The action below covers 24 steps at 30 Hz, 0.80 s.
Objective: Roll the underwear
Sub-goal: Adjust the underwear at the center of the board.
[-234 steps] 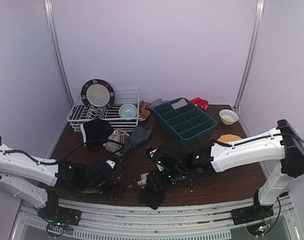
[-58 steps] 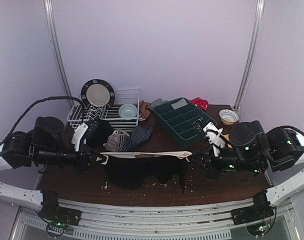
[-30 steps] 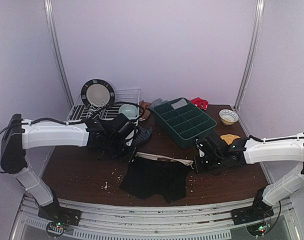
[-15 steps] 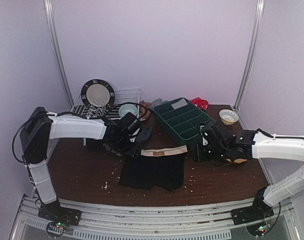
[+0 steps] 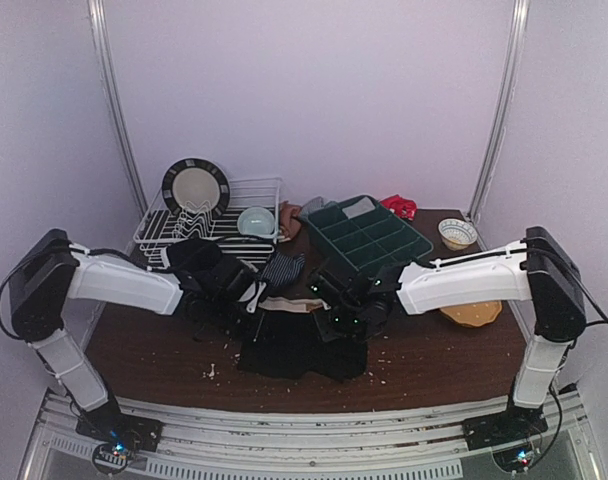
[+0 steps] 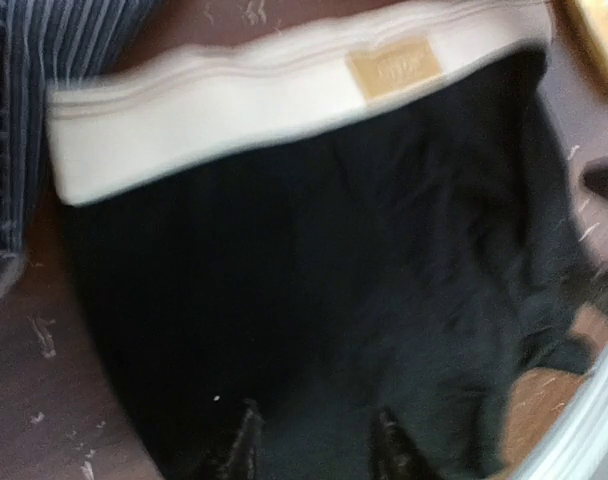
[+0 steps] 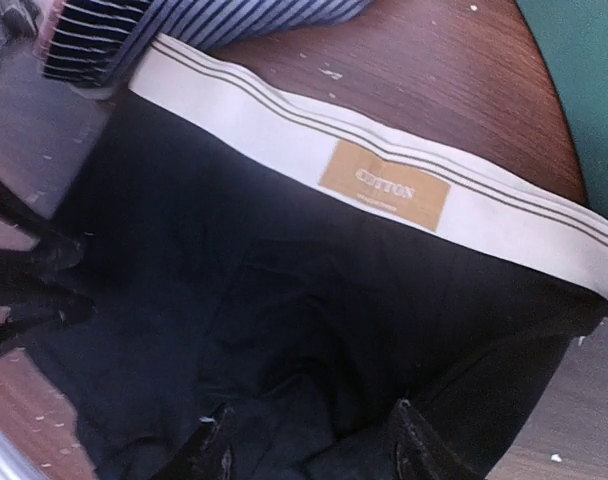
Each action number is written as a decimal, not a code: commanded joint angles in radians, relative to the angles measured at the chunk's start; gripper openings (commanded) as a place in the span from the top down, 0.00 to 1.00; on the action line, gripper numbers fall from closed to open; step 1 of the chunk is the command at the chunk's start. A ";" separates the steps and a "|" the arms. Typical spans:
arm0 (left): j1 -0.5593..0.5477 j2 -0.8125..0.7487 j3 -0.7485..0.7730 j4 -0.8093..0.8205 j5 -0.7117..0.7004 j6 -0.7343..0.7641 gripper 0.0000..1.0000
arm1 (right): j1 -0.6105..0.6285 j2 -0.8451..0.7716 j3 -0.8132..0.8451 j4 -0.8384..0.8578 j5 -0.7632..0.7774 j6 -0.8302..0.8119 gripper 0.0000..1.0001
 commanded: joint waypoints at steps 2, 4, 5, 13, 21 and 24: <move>-0.004 0.107 -0.044 0.182 0.099 -0.083 0.75 | 0.044 0.050 0.022 -0.139 0.129 -0.006 0.47; -0.004 0.123 -0.065 0.199 0.089 -0.091 0.77 | 0.050 0.063 0.012 -0.153 0.144 0.009 0.47; -0.004 0.126 -0.070 0.204 0.086 -0.092 0.78 | 0.051 0.072 0.006 -0.154 0.148 0.018 0.47; -0.004 0.123 -0.096 0.194 0.067 -0.084 0.81 | 0.052 0.098 -0.020 -0.174 0.146 0.055 0.61; -0.004 0.096 -0.116 0.177 0.066 -0.077 0.83 | 0.050 0.083 -0.070 -0.160 0.150 0.077 0.94; -0.004 0.086 -0.121 0.167 0.072 -0.072 0.84 | 0.052 -0.006 -0.129 -0.116 0.169 0.096 1.00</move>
